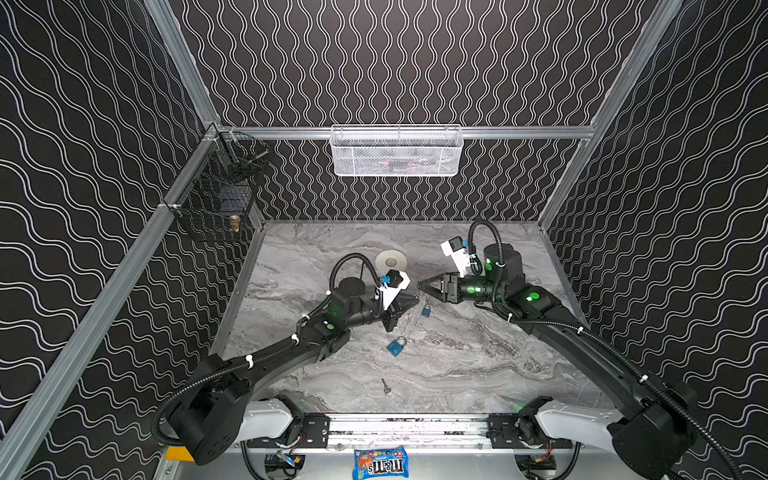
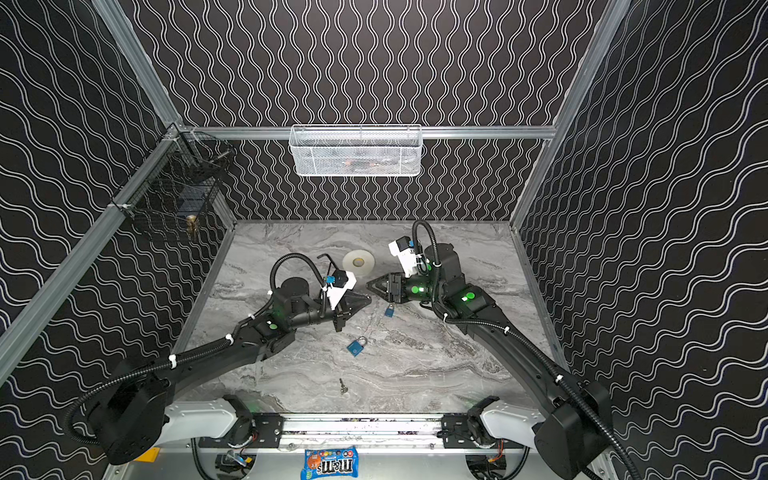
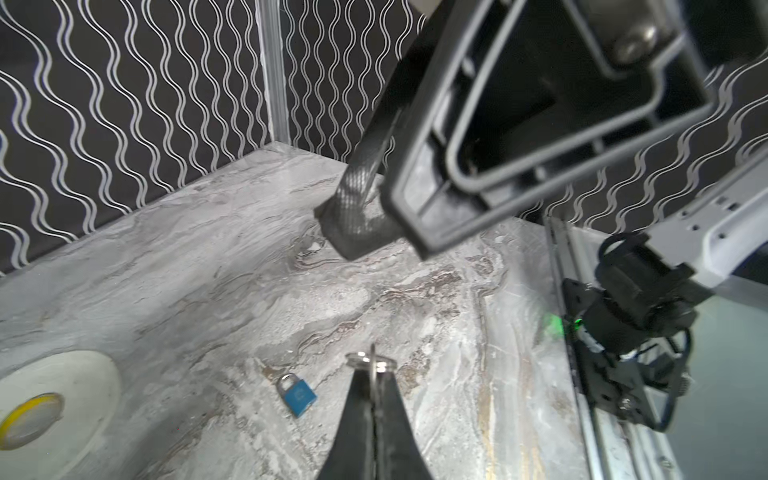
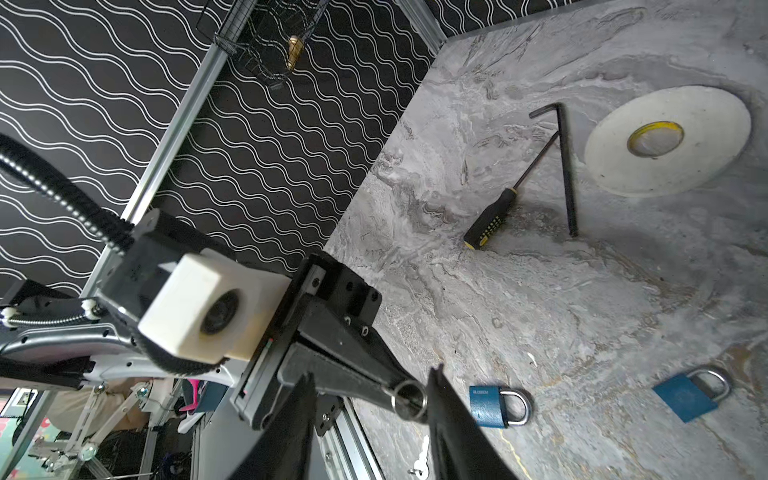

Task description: Unlock with the key

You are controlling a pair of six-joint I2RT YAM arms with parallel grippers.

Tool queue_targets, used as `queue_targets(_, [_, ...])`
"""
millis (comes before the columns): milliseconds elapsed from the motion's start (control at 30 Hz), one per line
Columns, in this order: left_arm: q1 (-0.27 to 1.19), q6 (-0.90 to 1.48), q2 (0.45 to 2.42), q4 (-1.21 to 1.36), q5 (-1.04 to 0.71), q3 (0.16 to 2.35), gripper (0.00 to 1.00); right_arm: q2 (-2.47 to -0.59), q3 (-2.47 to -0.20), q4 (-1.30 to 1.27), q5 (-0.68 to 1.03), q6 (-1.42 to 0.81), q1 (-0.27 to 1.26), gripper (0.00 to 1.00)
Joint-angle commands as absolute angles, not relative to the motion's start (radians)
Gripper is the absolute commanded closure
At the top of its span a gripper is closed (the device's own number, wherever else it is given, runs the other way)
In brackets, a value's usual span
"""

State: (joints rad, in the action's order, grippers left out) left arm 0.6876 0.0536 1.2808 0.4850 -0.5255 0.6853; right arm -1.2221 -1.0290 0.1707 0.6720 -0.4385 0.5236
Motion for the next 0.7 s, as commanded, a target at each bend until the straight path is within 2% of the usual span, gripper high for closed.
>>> queue_targets(0, [0.683, 0.092, 1.280, 0.515, -0.599, 0.700, 1.00, -1.234, -1.022, 0.099, 0.741, -0.378, 0.525, 0.50])
queue_targets(433, [0.679, 0.122, 1.299, 0.521, -0.642, 0.730, 1.00, -1.262, -0.971, 0.061, 0.819, -0.305, 0.525, 0.53])
queue_targets(667, [0.676, 0.123, 1.310, 0.516, -0.653, 0.744, 1.00, -1.273, -0.971, 0.063, 0.818, -0.278, 0.523, 0.58])
